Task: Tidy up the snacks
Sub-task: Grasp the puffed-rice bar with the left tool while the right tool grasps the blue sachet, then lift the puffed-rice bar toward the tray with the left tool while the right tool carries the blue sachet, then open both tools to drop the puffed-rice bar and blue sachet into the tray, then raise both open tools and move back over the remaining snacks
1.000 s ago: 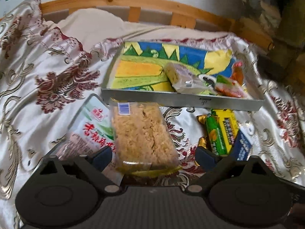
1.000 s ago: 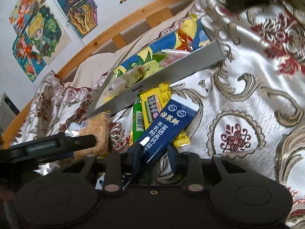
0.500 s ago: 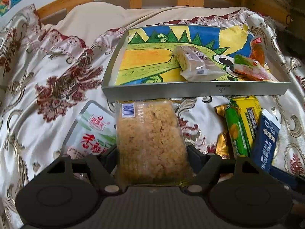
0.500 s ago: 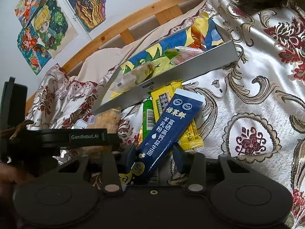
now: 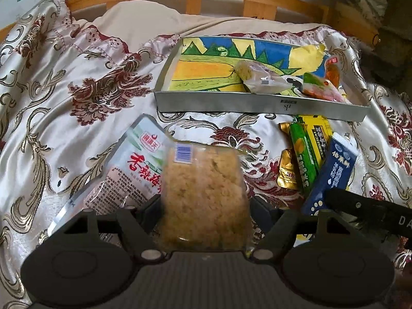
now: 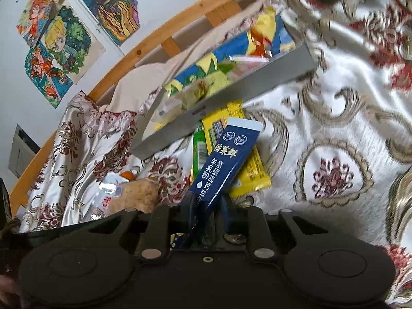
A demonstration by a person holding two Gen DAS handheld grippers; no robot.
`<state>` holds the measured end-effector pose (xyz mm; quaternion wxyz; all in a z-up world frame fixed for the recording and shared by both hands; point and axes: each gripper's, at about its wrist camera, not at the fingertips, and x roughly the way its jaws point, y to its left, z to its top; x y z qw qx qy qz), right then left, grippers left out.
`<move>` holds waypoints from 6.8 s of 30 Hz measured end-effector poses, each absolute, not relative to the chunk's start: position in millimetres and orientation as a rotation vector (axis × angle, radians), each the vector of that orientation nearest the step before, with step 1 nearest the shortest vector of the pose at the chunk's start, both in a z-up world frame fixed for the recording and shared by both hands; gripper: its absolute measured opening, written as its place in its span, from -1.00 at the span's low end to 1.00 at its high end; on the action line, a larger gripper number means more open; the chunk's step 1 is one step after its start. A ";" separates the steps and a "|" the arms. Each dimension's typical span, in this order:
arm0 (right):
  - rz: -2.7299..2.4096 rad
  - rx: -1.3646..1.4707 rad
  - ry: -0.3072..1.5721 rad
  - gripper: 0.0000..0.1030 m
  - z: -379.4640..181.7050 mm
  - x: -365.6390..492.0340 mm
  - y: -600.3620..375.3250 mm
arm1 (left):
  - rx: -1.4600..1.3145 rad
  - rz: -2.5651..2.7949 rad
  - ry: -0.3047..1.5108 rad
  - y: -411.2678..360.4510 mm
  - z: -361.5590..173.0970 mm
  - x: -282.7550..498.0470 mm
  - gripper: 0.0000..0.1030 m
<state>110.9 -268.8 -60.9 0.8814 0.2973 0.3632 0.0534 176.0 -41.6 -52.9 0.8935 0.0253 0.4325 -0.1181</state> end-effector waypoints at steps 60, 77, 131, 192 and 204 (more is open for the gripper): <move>0.094 0.516 0.543 -0.89 -2.8 90.0 -277.5 | -0.149 -0.235 0.785 -27.6 -23.4 173.4 0.41; 0.097 0.495 0.454 -0.89 44.1 197.1 -305.3 | -0.226 -0.284 0.736 -35.0 7.6 262.8 0.41; 0.048 0.205 0.464 0.50 66.1 232.0 -292.4 | -0.210 -0.210 0.578 -44.1 44.3 273.6 0.99; 0.029 0.204 0.588 0.99 3.3 33.6 -230.1 | 0.047 -0.161 0.693 23.0 -5.1 82.2 0.99; 0.035 0.204 0.636 0.99 -7.6 39.7 -228.6 | 0.061 -0.147 0.726 22.4 -11.9 91.5 0.99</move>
